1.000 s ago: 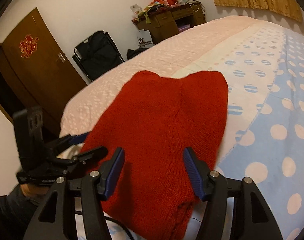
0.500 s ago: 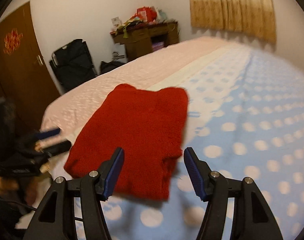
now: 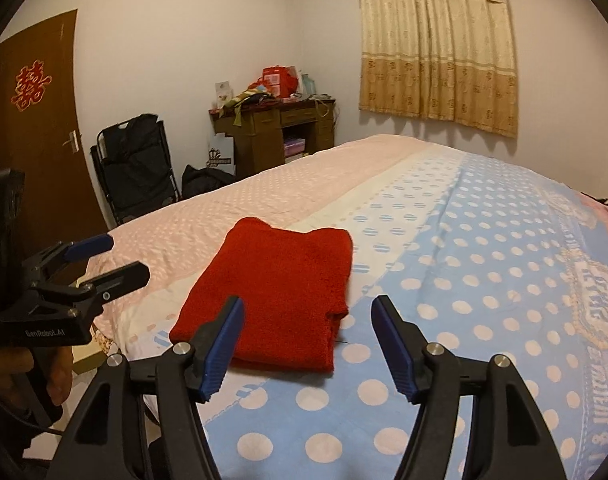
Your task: Fold small clothes
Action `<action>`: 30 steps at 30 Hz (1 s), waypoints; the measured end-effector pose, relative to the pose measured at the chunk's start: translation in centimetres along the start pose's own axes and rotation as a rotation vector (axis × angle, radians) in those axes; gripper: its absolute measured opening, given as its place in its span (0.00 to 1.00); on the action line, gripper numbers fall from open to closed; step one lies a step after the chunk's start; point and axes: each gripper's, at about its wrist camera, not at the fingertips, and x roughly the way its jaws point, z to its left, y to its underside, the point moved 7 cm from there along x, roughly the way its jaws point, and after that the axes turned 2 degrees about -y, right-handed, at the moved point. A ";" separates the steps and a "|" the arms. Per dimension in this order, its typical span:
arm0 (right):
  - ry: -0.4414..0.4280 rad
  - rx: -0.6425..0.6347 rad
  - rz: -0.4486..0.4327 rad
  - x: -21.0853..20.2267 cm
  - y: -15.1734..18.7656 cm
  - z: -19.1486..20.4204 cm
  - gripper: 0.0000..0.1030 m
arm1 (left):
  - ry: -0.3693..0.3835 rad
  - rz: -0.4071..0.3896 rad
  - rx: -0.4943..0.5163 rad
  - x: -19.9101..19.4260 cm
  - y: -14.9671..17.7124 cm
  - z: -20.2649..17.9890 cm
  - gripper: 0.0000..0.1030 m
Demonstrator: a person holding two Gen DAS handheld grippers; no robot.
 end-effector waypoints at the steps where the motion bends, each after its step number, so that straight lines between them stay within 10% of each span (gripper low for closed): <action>1: 0.002 0.004 -0.003 -0.2 0.0 -0.1 0.65 | 0.002 0.000 -0.001 0.0 0.0 0.0 1.00; 30: 0.002 0.012 -0.028 -2.0 0.3 0.3 0.67 | 0.002 0.001 0.006 -0.8 0.4 -0.5 1.00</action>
